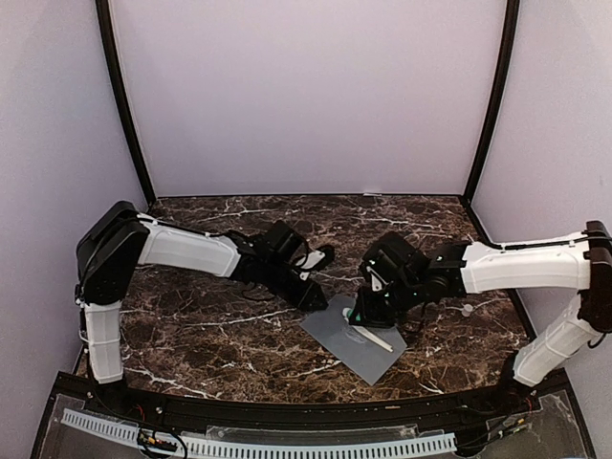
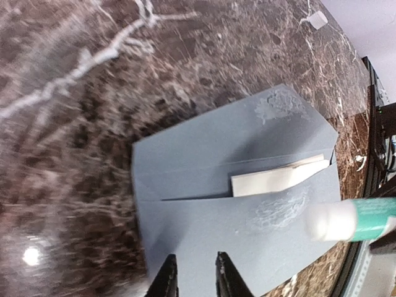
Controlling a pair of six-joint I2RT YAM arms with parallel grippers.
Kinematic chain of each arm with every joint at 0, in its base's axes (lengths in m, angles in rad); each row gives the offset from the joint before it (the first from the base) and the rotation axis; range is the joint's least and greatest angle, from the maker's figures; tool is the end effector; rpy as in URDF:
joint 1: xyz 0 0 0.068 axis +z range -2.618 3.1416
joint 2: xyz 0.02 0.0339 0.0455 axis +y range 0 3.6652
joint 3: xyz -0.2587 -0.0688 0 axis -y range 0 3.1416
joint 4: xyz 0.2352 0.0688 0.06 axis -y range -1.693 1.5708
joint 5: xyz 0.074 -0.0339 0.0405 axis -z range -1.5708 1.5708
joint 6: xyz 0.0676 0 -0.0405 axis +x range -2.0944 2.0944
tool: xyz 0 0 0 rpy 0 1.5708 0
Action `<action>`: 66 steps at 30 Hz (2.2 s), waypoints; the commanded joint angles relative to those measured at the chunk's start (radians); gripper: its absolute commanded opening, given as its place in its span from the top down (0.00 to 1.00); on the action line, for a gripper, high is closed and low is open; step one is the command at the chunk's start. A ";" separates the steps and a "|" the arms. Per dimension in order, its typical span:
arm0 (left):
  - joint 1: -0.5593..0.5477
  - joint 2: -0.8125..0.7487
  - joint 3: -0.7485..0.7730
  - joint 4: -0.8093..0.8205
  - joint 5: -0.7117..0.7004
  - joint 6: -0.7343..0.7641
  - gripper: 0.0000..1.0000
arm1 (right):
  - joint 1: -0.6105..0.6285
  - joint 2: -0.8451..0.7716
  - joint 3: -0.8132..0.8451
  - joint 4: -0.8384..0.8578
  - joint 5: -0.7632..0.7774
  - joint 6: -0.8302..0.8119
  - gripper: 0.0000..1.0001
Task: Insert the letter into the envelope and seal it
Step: Paint the envelope flap on the envelope, then adjust the solid glue.
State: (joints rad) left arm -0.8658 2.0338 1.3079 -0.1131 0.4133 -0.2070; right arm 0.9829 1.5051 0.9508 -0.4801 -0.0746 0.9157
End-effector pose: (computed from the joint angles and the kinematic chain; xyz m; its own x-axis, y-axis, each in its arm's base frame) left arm 0.2658 -0.3543 0.1326 -0.6509 0.4746 -0.5925 0.7537 0.4972 -0.4298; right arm 0.1660 0.2581 0.1773 -0.9652 -0.0223 -0.2605 -0.1404 0.8848 0.4443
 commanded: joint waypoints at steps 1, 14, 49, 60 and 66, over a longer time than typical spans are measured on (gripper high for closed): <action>0.043 -0.235 -0.063 0.066 -0.115 -0.045 0.67 | -0.002 -0.145 -0.060 0.024 0.032 0.047 1.00; -0.035 -0.822 -0.501 0.519 -0.229 -0.733 0.22 | 0.197 -0.349 -0.099 0.466 0.344 -0.016 1.00; -0.299 -0.670 -0.480 0.870 -0.381 -0.964 0.28 | 0.412 -0.318 -0.074 0.673 0.513 -0.124 1.00; -0.299 -0.651 -0.472 0.890 -0.363 -0.988 0.63 | 0.433 -0.293 -0.057 0.636 0.529 -0.129 1.00; -0.302 -0.648 -0.477 0.895 -0.357 -0.994 0.80 | 0.440 -0.289 -0.053 0.624 0.534 -0.126 1.00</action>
State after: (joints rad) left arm -1.1595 1.3941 0.8150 0.7361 0.0406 -1.2091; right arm 1.4097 1.2026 0.8696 0.1528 0.4435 0.7925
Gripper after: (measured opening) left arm 0.245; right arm 0.205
